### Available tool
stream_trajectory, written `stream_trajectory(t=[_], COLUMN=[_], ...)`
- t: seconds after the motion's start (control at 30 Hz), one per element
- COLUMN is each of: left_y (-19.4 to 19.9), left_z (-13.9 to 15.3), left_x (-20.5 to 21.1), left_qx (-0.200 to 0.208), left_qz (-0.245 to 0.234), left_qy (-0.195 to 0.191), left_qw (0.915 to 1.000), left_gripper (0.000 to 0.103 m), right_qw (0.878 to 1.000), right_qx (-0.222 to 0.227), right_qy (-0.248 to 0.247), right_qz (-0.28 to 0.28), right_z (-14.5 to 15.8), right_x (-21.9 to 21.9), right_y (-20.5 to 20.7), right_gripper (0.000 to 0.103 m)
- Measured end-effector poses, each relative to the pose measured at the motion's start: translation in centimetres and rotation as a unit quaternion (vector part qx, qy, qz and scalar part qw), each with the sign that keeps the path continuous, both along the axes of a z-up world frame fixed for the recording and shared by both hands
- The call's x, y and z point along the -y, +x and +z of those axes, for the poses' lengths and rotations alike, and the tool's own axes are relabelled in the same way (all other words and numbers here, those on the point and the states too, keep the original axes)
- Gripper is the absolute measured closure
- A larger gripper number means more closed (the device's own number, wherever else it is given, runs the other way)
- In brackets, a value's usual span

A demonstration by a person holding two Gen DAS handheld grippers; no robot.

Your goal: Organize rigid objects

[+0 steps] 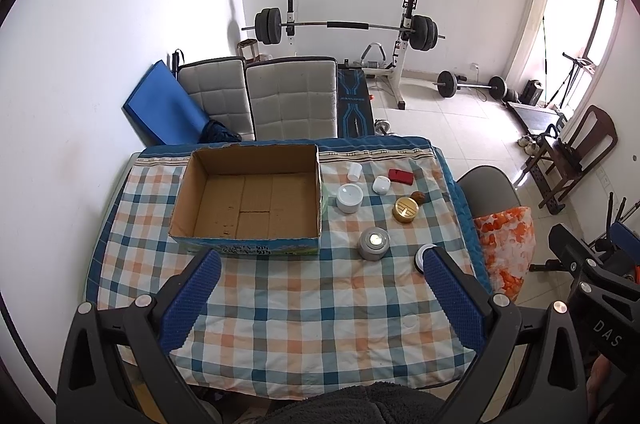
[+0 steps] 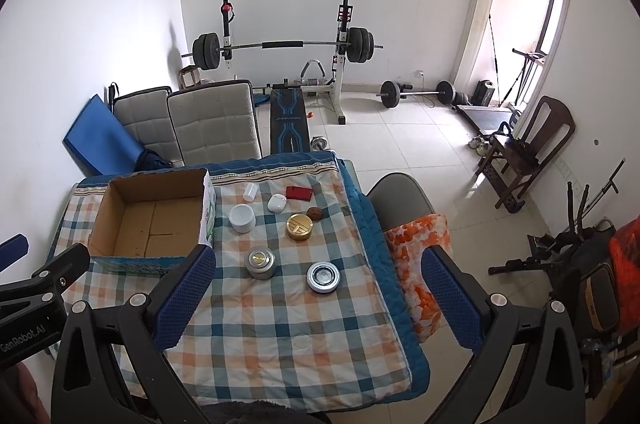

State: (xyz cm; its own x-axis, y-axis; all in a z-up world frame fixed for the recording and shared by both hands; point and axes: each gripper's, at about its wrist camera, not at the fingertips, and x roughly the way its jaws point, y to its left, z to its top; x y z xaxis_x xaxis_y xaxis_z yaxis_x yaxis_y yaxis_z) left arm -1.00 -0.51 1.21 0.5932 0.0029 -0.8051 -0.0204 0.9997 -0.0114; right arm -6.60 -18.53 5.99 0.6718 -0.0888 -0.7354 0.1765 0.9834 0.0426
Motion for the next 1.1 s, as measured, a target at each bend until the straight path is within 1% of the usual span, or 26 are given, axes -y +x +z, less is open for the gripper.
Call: stream_trajectory(t=[0.07,0.1,0.17,0.27,0.4,0.63,0.7,0.87,0.93,0.97,1.03,1.07,1.1], left_y=[0.0,-0.1,-0.1,-0.1,-0.2,-0.3,-0.1,1.6,2.6,3.3,4.5,4.9,6.1], left_z=[0.0,-0.1,-0.1,-0.1,0.0,-0.2,0.0,0.7,0.6,0.1,-1.3,-2.3,-3.3], left_x=[0.0,0.0,0.0,-0.1,0.0,-0.1,0.2,1.1,1.4,1.4,1.4,1.3,1.7], left_qx=[0.0,0.001,0.0,0.0,0.001,0.0,-0.004,-0.018,-0.019,-0.023,-0.029,-0.033,-0.046], left_qz=[0.0,0.0,-0.001,0.0,0.0,0.001,0.001,0.004,0.008,0.009,0.011,0.013,0.01], left_qy=[0.0,0.0,0.0,-0.001,0.001,-0.002,-0.005,-0.008,-0.006,-0.003,-0.003,0.001,0.005], left_qw=[1.0,1.0,1.0,1.0,1.0,1.0,1.0,0.9998,0.9998,0.9997,0.9995,0.9994,0.9989], left_gripper=[0.0,0.0,0.0,0.0,0.0,0.0,0.0,0.0,0.0,0.0,0.0,0.0,0.0], right_qw=[1.0,1.0,1.0,1.0,1.0,1.0,0.999,1.0,1.0,1.0,0.999,0.998,0.996], right_qx=[-0.001,-0.001,-0.011,-0.013,0.007,0.008,0.031,0.02,0.006,0.005,-0.027,-0.041,-0.065], right_qy=[0.003,0.002,0.015,0.015,-0.007,-0.006,-0.032,-0.017,-0.004,-0.001,0.028,0.033,0.052], right_qz=[0.0,0.0,0.002,0.002,-0.002,-0.005,-0.008,-0.013,-0.015,-0.018,-0.018,-0.022,-0.02], right_z=[0.1,-0.4,-0.4,-0.5,-0.8,-0.4,-0.4,-0.8,-1.3,-1.5,-3.3,-4.2,-5.8], right_x=[0.0,-0.2,-0.1,-0.2,-0.5,-0.5,-0.6,-0.1,0.4,0.8,1.8,2.3,2.7], right_y=[0.0,0.2,0.3,0.2,0.5,0.7,0.6,1.6,2.4,2.8,4.1,5.0,5.7], right_gripper=[0.0,0.0,0.0,0.0,0.0,0.0,0.0,0.0,0.0,0.0,0.0,0.0,0.0])
